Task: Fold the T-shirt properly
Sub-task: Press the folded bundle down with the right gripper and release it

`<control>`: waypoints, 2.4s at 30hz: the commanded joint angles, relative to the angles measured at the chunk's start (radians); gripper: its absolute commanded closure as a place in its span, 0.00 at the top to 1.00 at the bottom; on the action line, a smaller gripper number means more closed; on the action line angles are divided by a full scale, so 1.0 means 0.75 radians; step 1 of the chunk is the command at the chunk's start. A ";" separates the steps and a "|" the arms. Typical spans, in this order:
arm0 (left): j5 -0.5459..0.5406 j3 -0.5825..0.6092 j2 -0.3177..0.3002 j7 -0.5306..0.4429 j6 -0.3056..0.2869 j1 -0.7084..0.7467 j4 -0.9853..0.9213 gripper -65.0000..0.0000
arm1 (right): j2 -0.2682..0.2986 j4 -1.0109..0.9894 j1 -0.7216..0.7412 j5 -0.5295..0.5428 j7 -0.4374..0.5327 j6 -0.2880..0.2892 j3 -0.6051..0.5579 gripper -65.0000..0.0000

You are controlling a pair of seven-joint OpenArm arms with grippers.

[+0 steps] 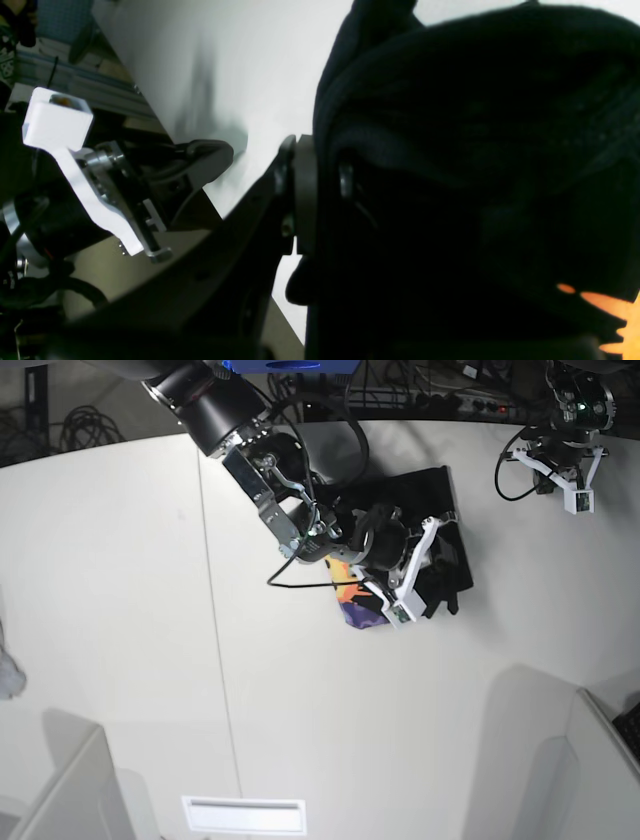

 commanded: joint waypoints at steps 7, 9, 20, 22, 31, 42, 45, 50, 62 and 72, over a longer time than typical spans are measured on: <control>-0.014 -0.006 -0.012 -0.021 -0.003 0.005 0.020 0.00 | -0.021 0.016 0.031 0.024 0.029 0.008 -0.003 0.00; -0.014 -0.006 -0.012 -0.021 -0.003 0.005 0.020 0.00 | -0.021 -0.004 0.031 0.026 0.031 0.008 -0.003 0.00; -0.016 -0.006 -0.018 -0.021 -0.003 0.005 0.022 0.00 | -0.021 -0.031 0.033 0.026 0.031 0.008 -0.003 0.37; -0.016 -0.008 -0.018 -0.021 -0.003 0.005 0.022 0.00 | -0.021 -0.031 0.033 0.026 0.033 0.008 -0.003 0.52; -0.016 -0.006 -0.010 -0.021 -0.005 0.080 0.104 0.00 | -0.017 0.037 0.041 0.026 0.033 0.008 -0.003 0.54; -0.589 -0.002 -0.091 -0.021 -0.089 0.215 0.147 0.00 | 0.089 0.127 0.039 0.018 0.035 0.002 0.020 0.09; -0.607 -0.012 -0.102 -0.021 -0.087 0.213 0.143 0.00 | 0.087 0.012 0.043 0.016 0.035 0.002 0.102 0.00; -0.607 -0.209 -0.102 -0.021 -0.095 0.250 0.116 0.00 | 0.089 -0.125 0.080 0.014 0.037 0.002 0.147 0.00; -0.607 -0.462 -0.104 -0.021 -0.095 0.328 0.114 0.00 | -0.005 -0.282 0.178 -0.058 0.080 0.002 -0.089 0.00; -0.607 -0.452 -0.104 -0.021 -0.095 0.334 0.116 0.00 | -0.062 -0.221 0.219 -0.050 0.102 0.002 -0.307 0.00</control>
